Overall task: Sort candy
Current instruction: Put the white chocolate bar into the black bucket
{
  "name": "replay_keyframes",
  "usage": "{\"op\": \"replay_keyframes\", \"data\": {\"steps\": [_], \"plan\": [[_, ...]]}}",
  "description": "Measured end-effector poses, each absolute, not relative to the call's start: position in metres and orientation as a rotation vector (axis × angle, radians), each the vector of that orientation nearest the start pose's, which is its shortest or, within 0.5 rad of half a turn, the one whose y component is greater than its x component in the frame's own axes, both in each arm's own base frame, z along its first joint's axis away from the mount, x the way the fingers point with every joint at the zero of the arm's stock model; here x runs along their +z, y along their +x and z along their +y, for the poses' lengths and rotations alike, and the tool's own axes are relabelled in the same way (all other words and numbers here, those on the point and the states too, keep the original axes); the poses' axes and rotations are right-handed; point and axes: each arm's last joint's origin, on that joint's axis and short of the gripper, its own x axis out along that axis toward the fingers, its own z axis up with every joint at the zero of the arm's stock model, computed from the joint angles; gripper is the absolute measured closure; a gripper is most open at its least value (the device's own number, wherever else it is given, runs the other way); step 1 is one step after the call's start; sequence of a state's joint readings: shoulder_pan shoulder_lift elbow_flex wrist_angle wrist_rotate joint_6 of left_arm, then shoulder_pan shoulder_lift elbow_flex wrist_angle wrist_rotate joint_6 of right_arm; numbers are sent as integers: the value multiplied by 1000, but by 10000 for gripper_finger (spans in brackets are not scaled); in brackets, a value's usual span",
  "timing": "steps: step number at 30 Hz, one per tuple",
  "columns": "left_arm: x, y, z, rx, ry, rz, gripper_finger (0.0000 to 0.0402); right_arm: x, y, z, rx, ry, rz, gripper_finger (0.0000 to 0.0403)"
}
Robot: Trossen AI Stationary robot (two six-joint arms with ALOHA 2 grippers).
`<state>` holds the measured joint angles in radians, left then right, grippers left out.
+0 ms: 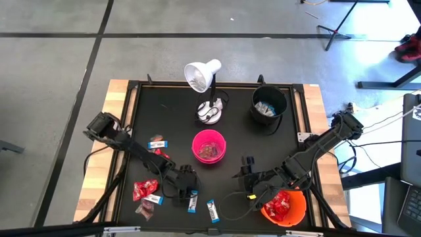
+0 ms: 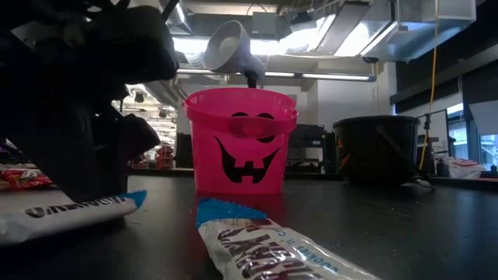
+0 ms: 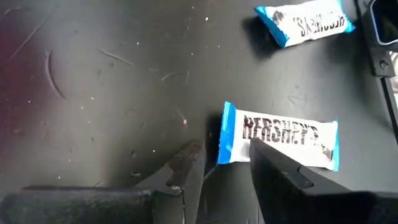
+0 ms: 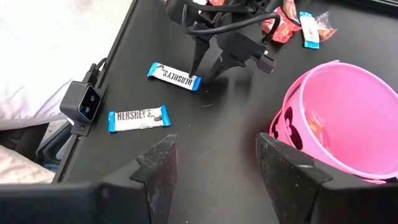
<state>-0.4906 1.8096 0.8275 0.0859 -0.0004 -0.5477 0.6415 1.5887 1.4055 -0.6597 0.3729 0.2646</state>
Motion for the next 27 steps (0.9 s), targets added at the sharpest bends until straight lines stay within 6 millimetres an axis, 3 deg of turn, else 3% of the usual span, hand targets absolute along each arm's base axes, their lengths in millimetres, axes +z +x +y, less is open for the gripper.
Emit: {"op": "replay_keyframes", "data": {"steps": [5, 12, 20, 24, 27], "plan": [[112, 292, -154, -207, -264, 917, 300, 311, 278, 195, 152, -160, 761, 191], [112, 293, -152, -199, -245, 912, 390, 311, 278, 195, 151, -160, 762, 191], [115, 297, -152, -198, -191, 891, 401, 311, 278, 195, 151, -161, 763, 191], [129, 301, -157, -192, -131, 867, 401, 311, 278, 194, 151, -162, 763, 191], [155, 303, -162, -168, -60, 843, 401, 311, 278, 194, 152, -169, 761, 191]]}}
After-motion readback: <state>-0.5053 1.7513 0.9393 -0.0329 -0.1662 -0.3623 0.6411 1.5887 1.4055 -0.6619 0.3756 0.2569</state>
